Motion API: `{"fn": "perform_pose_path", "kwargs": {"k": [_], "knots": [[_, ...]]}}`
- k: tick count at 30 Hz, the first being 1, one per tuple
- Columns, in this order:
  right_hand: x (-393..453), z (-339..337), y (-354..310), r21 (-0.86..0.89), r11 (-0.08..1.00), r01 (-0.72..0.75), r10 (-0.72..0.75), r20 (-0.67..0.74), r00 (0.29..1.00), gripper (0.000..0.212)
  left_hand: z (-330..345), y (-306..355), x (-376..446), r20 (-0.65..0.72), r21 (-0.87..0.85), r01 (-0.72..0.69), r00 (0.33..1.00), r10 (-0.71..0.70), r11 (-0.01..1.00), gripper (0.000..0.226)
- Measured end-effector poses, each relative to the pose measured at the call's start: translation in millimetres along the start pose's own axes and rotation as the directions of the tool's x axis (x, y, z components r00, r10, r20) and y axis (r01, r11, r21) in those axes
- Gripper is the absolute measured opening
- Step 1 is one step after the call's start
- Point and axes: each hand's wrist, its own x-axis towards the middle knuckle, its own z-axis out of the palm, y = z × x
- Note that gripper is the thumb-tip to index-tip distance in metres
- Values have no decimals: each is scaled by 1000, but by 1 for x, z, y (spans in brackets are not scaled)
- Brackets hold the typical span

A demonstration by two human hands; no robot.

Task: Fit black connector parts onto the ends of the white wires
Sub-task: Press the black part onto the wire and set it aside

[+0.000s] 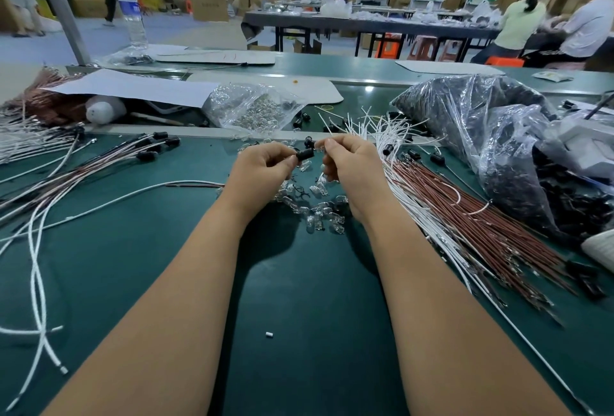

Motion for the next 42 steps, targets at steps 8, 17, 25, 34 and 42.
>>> {"fn": "perform_pose_path", "kwargs": {"k": [8,17,25,34,42], "knots": [[-2,1,-1,26,1000,-4,4,16,1000,15,1,1,0,-3,-28,-1,1000,1,1000,11],[-3,2,5,28,1000,7,-8,39,999,17,0,0,-1,-19,7,-30,999,31,1000,10],[-3,2,7,30,999,22,-24,84,996,16,-1,-1,0,-22,6,-22,1000,22,1000,18],[-3,4,7,-10,999,53,-51,126,991,13,-4,6,2,-30,-32,8,999,-9,999,18],[-2,12,-2,111,985,131,-133,8,991,17,0,15,-2,-105,-97,-83,992,73,992,23]]}}
